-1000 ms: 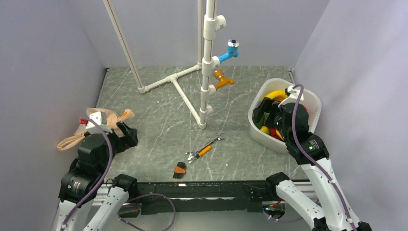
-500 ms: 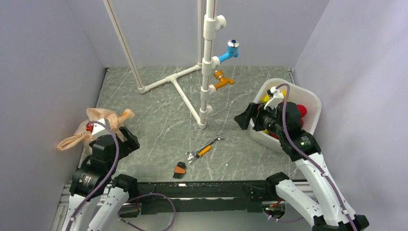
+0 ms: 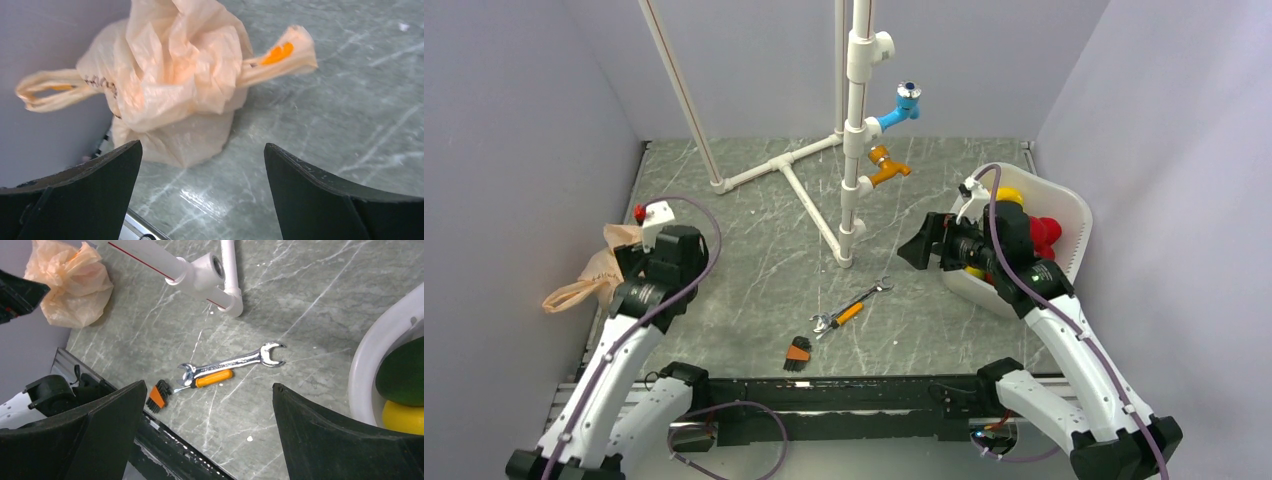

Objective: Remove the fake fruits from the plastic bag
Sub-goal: Move the plastic bag to the center of the board.

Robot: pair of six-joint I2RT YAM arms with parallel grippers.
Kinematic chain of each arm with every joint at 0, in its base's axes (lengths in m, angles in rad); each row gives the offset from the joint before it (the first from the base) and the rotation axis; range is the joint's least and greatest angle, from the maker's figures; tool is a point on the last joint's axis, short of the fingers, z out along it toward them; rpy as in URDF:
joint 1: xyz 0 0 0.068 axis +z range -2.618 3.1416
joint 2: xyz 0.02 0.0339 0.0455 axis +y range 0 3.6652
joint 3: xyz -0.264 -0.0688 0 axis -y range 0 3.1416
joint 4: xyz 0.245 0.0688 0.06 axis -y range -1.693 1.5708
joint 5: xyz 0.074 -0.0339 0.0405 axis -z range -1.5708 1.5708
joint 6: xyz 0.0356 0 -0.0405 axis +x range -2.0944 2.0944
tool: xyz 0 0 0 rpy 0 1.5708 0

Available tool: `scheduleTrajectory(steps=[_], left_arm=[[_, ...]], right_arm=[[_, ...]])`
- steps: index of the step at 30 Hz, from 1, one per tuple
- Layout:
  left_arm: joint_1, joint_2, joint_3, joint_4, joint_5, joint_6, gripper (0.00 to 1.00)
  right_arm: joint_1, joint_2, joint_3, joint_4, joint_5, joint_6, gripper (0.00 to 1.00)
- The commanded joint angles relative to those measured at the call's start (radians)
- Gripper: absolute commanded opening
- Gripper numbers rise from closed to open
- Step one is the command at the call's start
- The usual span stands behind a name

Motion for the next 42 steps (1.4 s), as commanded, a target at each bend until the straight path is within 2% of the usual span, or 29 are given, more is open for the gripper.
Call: scheduleTrajectory(steps=[1,4,7,11,14,20,22,27,30,34,42], left_arm=[[0.077,0.097,0.100,0.117,-0.065,0.099,0.99],[0.158,0.148,0.108,0.172,0.014,0.140,0.99],[0.185,0.182,0.103,0.200,0.001,0.173,0.99],[0.202,0.157,0.042,0.257,0.027,0.198,0.99],[0.233,0.124,-0.014,0.296,0.072,0.206,0.88],[0.274,0.150,-0.018,0.277,0.114,0.191,0.70],[0.286,0.175,-0.011,0.265,0.114,0.184,0.65],[0.306,0.206,0.009,0.224,0.132,0.175,0.46],[0.307,0.187,-0.004,0.240,0.187,0.206,0.37],[0.306,0.162,0.000,0.239,0.319,0.265,0.23],[0.284,0.139,0.003,0.250,0.682,0.369,0.05]], right_arm=[[0.004,-0.010,0.044,-0.022,0.075,0.025,1.00],[0.004,0.033,0.081,-0.114,0.199,0.023,1.00],[0.003,0.093,0.117,-0.180,0.260,0.015,1.00],[0.003,0.085,0.119,-0.161,0.236,0.052,1.00],[0.004,0.030,0.107,-0.118,0.210,0.051,1.00],[0.003,-0.045,0.080,-0.022,0.132,0.008,1.00],[0.003,-0.044,0.078,-0.015,0.125,0.000,1.00],[0.003,-0.018,0.056,-0.005,0.115,0.003,1.00],[0.005,0.012,0.059,-0.008,0.093,0.006,1.00],[0.004,0.018,0.047,0.014,0.058,0.012,1.00],[0.012,0.016,0.012,0.037,0.020,0.022,1.00]])
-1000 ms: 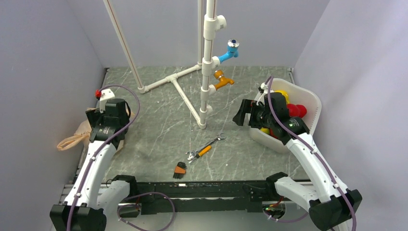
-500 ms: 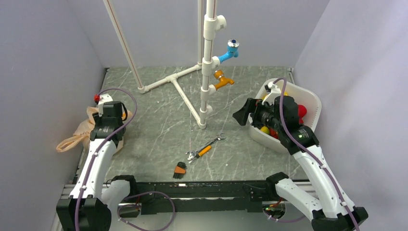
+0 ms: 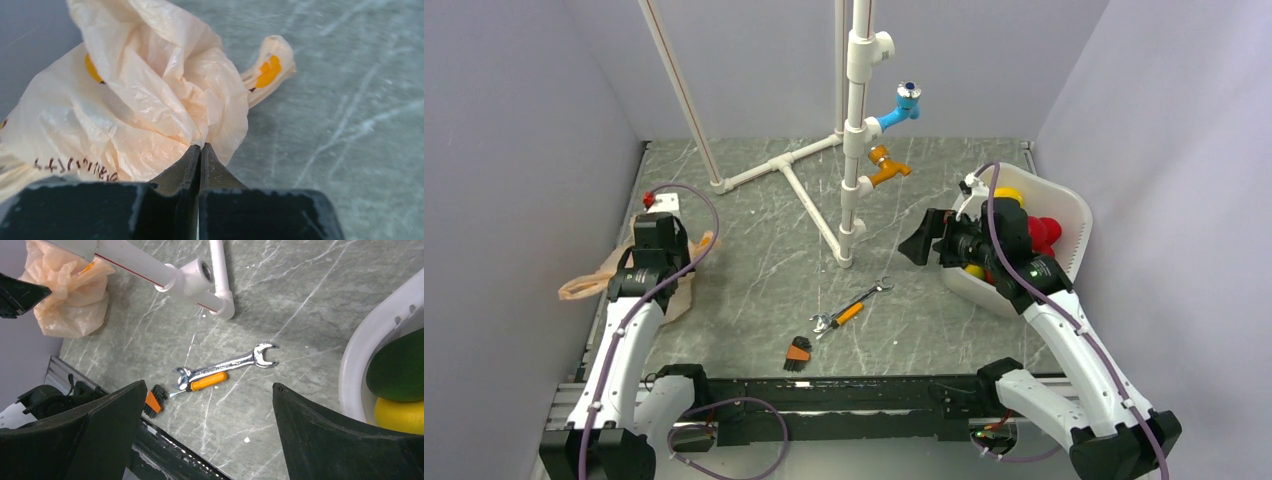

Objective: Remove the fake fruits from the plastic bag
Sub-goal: Move the plastic bag to the center of the board.

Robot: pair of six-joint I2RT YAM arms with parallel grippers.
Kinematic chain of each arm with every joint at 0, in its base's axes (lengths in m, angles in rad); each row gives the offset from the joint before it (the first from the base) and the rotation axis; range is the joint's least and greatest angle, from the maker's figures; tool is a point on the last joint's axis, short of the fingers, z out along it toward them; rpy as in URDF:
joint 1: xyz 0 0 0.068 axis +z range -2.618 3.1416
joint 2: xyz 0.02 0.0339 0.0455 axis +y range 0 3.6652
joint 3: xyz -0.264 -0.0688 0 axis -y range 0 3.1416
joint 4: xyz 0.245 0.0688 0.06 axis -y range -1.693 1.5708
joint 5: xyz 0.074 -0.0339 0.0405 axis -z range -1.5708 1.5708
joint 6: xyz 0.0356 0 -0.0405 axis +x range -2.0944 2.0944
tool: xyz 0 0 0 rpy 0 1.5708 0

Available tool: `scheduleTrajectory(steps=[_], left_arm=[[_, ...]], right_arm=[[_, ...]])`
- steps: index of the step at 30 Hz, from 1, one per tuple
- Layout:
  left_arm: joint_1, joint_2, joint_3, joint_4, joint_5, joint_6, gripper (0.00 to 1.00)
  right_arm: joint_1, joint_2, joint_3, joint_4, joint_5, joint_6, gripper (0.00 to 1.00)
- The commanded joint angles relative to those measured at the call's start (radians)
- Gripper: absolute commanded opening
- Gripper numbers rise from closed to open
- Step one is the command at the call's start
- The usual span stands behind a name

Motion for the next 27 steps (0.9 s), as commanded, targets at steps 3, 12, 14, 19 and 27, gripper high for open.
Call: scheduleTrajectory(steps=[3,12,14,19,27], left_arm=[[-0.079,-0.028,0.018,0.039,0.316,0.122,0.01],[-0.299,-0.111,-0.021,0.086,0.513,0.213,0.00],[-0.336,-0.131,-0.032,0.104,0.600,0.226,0.00],[-0.411,-0.161,-0.048,0.124,0.718,0.252,0.02],[-0.417,-0.240,-0.069,0.159,0.757,0.248,0.86]], right_arm=[[0.031,-0.009,-0.036,0.075,-0.043,0.021,1.00],[0.332,0.066,-0.036,0.107,0.159,0.045,1.00],[0.401,0.059,-0.055,0.147,0.199,0.053,1.00],[0.573,0.057,-0.092,0.267,0.255,0.047,1.00],[0.694,0.160,-0.028,0.333,0.295,0.012,1.00]])
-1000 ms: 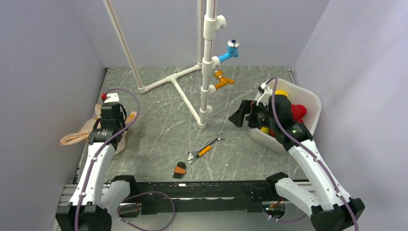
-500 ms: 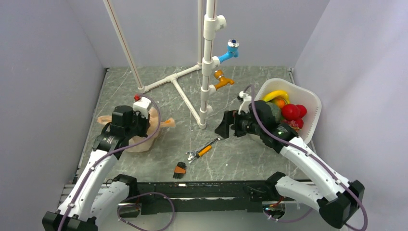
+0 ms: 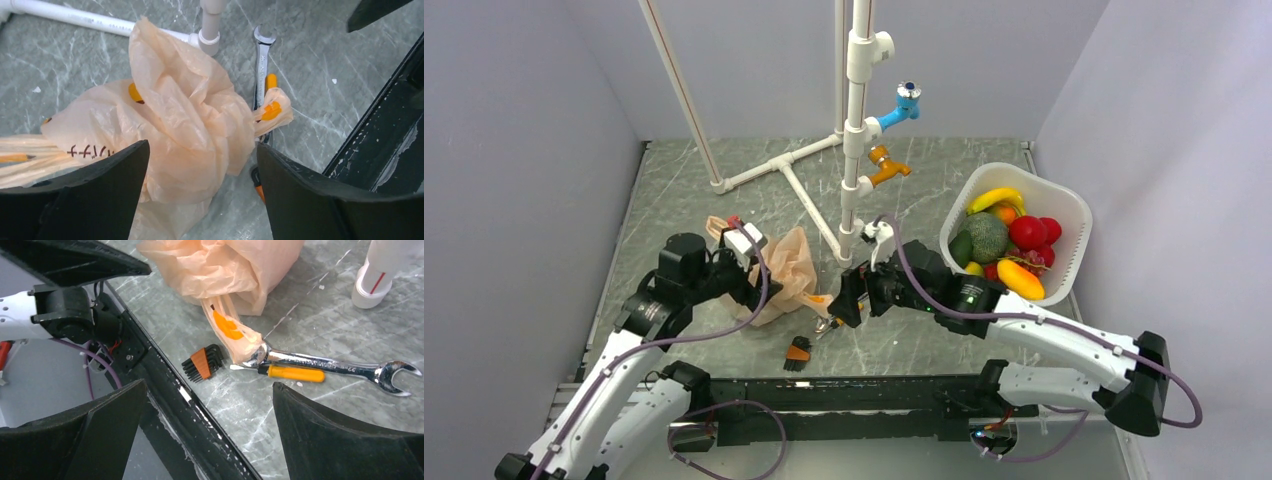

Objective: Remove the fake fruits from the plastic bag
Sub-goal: Move the plastic bag to the center of the board, then untie the plastic bag at the center of the board.

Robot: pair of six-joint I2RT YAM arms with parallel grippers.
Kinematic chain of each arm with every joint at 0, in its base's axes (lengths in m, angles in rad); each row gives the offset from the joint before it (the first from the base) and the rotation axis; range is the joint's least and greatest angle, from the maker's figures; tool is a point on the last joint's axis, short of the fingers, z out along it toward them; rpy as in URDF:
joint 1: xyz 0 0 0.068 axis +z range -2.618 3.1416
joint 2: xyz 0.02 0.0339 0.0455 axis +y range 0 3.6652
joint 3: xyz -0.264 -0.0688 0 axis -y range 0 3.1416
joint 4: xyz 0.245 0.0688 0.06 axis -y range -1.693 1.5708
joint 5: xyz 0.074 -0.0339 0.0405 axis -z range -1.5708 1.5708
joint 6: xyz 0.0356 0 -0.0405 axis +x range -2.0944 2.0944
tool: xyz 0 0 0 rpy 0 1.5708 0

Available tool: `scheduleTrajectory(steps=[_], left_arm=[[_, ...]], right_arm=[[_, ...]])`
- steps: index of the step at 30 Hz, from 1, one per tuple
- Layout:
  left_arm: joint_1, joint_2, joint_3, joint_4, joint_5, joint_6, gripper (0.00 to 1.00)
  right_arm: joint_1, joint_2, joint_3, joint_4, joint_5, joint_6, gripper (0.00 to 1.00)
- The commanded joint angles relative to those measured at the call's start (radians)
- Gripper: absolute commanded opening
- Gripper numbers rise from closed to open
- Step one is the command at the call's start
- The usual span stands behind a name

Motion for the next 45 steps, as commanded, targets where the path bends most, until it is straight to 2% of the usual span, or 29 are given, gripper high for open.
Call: scheduleTrajectory(steps=[1,4,8,11,14,18,22,23,28,33,37,38,40,45], left_arm=[[-0.002,-0.082,-0.012,0.073,0.025,0.002,0.89],[-0.003,-0.169,-0.032,0.104,-0.113,-0.012,0.92],[-0.001,-0.346,-0.081,0.160,-0.471,-0.037,0.96],[-0.001,-0.424,-0.102,0.168,-0.722,-0.047,0.98],[-0.001,-0.442,-0.096,0.142,-0.911,-0.091,0.97],[0.002,-0.395,-0.062,0.082,-1.069,-0.120,0.98],[0.003,-0.364,-0.054,0.070,-1.046,-0.120,0.98],[0.003,-0.364,-0.057,0.072,-1.035,-0.114,0.98],[0.005,-0.383,-0.067,0.087,-1.023,-0.096,0.98],[0.005,-0.381,-0.079,0.107,-0.950,-0.081,0.99],[0.005,-0.348,-0.082,0.117,-0.816,-0.060,0.98],[0.006,-0.335,-0.080,0.116,-0.789,-0.057,0.98],[0.005,-0.304,-0.081,0.119,-0.738,-0.050,0.98],[0.005,-0.245,-0.068,0.117,-0.610,-0.042,0.98]], right_arm=[[0.039,0.056,0.061,0.106,0.074,-0.039,1.00],[0.077,0.091,0.062,0.175,0.138,-0.066,1.00],[0.145,0.139,0.057,0.300,0.235,-0.096,1.00],[0.217,0.219,0.125,0.318,0.371,-0.130,1.00],[0.282,0.323,0.223,0.280,0.530,-0.163,1.00],[0.320,0.428,0.289,0.319,0.608,-0.229,0.99],[0.322,0.523,0.329,0.385,0.525,-0.295,0.78],[0.322,0.542,0.348,0.378,0.519,-0.294,0.76],[0.326,0.627,0.406,0.380,0.571,-0.329,0.77],[0.321,0.729,0.497,0.307,0.684,-0.310,0.87],[0.312,0.752,0.491,0.312,0.687,-0.297,0.83],[0.303,0.748,0.483,0.309,0.680,-0.279,0.79],[0.287,0.728,0.455,0.315,0.649,-0.256,0.66],[0.238,0.639,0.342,0.372,0.584,-0.210,0.18]])
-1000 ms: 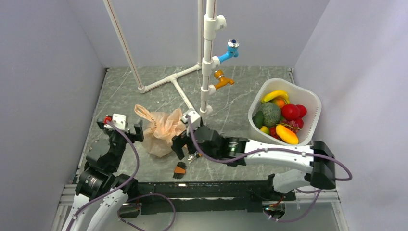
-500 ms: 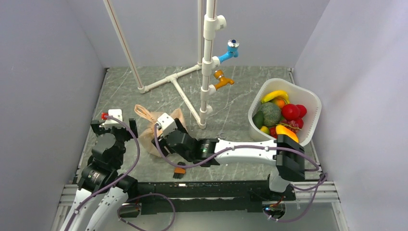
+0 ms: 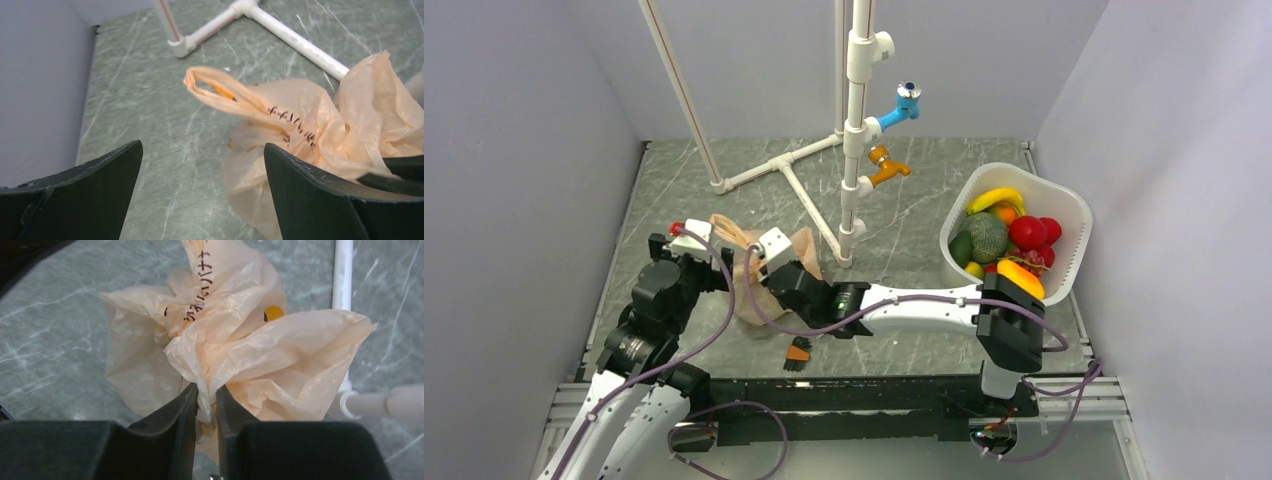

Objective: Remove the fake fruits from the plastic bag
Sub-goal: Untie the plastic bag at the center of the board.

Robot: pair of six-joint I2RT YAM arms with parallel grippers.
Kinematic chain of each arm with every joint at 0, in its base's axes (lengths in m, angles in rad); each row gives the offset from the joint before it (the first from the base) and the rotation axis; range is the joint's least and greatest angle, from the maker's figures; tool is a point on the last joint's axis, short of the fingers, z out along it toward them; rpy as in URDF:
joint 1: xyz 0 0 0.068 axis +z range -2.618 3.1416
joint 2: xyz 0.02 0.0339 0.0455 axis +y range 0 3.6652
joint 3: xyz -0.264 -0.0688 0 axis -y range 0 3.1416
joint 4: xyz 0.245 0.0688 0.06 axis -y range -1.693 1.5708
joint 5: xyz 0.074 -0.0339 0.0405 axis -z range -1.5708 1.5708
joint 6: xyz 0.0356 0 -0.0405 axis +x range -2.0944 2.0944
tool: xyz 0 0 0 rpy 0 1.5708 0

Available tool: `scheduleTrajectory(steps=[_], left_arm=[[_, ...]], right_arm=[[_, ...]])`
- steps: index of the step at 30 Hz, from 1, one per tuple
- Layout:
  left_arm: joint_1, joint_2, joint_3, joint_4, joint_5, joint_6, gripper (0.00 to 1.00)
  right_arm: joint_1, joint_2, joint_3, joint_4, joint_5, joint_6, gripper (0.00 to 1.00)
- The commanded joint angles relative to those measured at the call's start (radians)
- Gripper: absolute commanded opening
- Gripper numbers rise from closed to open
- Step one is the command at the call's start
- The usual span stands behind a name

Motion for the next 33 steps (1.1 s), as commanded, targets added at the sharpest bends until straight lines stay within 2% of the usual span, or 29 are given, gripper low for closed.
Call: scheduleTrajectory(steps=[1,3,8,14,19,22,27,30,33], left_arm=[[0.004,0.037,0.010,0.052,0.179,0.025,0.99],[0.003,0.053,-0.002,0.071,0.318,0.039,0.99],[0.003,0.153,0.018,0.063,0.569,0.051,0.99],[0.003,0.306,0.068,0.012,0.629,0.042,0.91],[0.003,0.359,0.072,0.007,0.659,0.039,0.86],[0.003,0.380,0.082,-0.008,0.653,0.042,0.74],[0.003,0.400,0.087,-0.015,0.659,0.047,0.63],[0.003,0.404,0.098,-0.027,0.648,0.051,0.41],[0.003,0.379,0.100,-0.034,0.539,0.049,0.11]], right_arm=[[-0.057,-0.111,-0.075,0.041,-0.063,0.073,0.08],[-0.110,-0.158,-0.120,0.046,-0.166,0.124,0.00],[-0.250,-0.289,-0.317,0.204,-0.500,0.182,0.00],[-0.271,-0.335,-0.381,0.244,-0.683,0.134,0.00],[-0.276,-0.327,-0.374,0.253,-0.749,0.140,0.00],[-0.278,-0.320,-0.379,0.278,-0.754,0.141,0.00],[-0.278,-0.313,-0.373,0.276,-0.763,0.152,0.00],[-0.278,-0.304,-0.371,0.279,-0.769,0.154,0.00],[-0.278,-0.316,-0.377,0.248,-0.706,0.168,0.00]])
